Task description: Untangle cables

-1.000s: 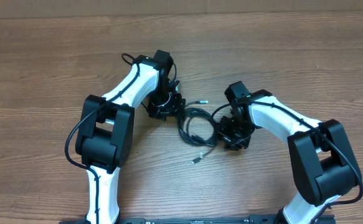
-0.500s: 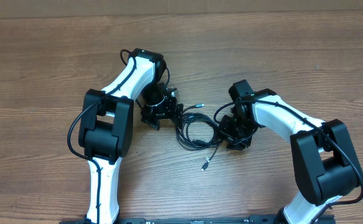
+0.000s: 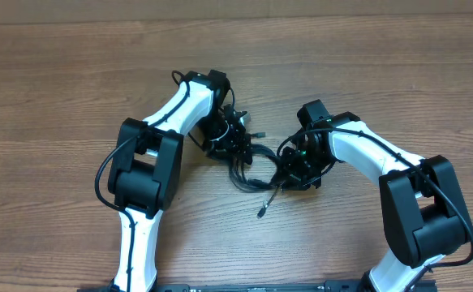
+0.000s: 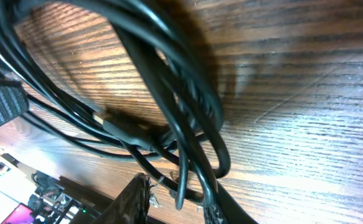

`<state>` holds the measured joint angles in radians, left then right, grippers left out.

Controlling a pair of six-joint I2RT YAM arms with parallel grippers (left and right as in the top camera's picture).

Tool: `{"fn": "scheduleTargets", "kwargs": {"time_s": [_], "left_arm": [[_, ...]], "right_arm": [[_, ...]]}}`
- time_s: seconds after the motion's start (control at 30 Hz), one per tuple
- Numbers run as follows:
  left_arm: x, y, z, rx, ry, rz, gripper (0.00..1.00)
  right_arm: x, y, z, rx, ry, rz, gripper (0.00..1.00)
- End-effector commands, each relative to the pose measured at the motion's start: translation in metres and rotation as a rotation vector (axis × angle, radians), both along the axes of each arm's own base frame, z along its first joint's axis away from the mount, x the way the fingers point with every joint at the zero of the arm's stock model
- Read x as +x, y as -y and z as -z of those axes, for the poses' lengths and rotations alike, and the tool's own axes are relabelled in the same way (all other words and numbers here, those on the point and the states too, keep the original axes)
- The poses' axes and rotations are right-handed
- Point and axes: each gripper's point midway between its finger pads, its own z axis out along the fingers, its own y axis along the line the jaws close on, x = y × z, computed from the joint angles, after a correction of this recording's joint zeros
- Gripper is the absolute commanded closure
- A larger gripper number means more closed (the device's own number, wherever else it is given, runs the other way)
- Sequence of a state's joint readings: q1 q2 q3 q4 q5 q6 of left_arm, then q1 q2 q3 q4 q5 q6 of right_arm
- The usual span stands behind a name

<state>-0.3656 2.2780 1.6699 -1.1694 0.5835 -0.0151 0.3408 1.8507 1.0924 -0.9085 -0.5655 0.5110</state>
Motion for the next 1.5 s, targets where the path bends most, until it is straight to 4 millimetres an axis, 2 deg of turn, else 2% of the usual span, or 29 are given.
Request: {"fn": "scheduleTargets", "kwargs": {"time_s": [0.0,0.03,0.07,0.17,0.23,0.33,0.43,0.53,0.67,0.73,0.77,0.93,1.03,1.1,1.23,1.27,1.37,1.47], "left_arm": [[-0.009,0.003,0.023,0.030,-0.020,-0.006,0.67],[-0.008,0.004,0.024,0.027,-0.014,-0.005,0.83],[-0.007,0.004,0.024,0.025,-0.009,-0.005,0.95],[-0.002,0.005,0.018,-0.016,0.010,0.008,0.96],[0.002,0.010,0.003,-0.113,0.032,0.032,0.96],[0.005,0.022,-0.042,-0.381,0.112,0.111,0.96],[0.006,0.019,-0.068,-0.488,0.189,0.163,0.96],[0.005,0.014,-0.080,-0.516,0.252,0.218,0.96],[-0.002,0.016,-0.081,-0.545,0.284,0.296,0.96],[-0.016,0.028,-0.083,-0.580,0.304,0.394,0.96],[-0.019,0.031,-0.083,-0.585,0.307,0.409,0.96],[-0.025,0.033,-0.084,-0.603,0.318,0.455,0.96],[-0.026,0.033,-0.084,-0.607,0.320,0.465,0.96],[-0.029,0.034,-0.085,-0.611,0.307,0.458,0.96],[-0.028,0.026,-0.075,-0.505,0.251,0.422,0.96],[-0.027,0.018,-0.066,-0.422,0.228,0.410,0.96],[-0.018,0.007,-0.052,-0.283,0.214,0.360,0.96],[-0.011,-0.001,-0.044,-0.193,0.206,0.314,0.96]], "right_arm": [[0.010,-0.001,-0.002,-0.001,0.032,-0.007,0.74],[0.010,-0.001,-0.002,-0.003,0.033,-0.007,0.74],[0.010,0.000,-0.002,-0.002,0.033,-0.006,0.75],[0.012,-0.002,-0.005,0.019,0.034,-0.001,0.82],[0.017,-0.005,-0.013,0.078,0.026,0.020,0.89],[0.031,-0.005,-0.031,0.204,0.015,0.083,0.96],[0.040,-0.002,-0.044,0.309,0.004,0.135,0.96],[0.047,-0.001,-0.055,0.388,0.005,0.164,0.96],[0.055,-0.005,-0.063,0.448,0.040,0.157,0.96],[0.065,-0.014,-0.077,0.548,0.099,0.132,0.96],[0.067,-0.014,-0.076,0.547,0.120,0.122,0.96],[0.071,-0.008,-0.067,0.486,0.143,0.129,0.96],[0.084,-0.005,-0.061,0.433,0.147,0.192,0.96],[0.097,0.008,-0.045,0.302,0.144,0.295,0.96],[0.110,0.024,-0.030,0.172,0.159,0.397,0.96],[0.116,0.027,-0.029,0.155,0.161,0.440,0.96],[0.118,0.027,-0.030,0.156,0.158,0.457,0.96],[0.118,0.040,-0.020,0.064,0.202,0.435,0.95]]}}
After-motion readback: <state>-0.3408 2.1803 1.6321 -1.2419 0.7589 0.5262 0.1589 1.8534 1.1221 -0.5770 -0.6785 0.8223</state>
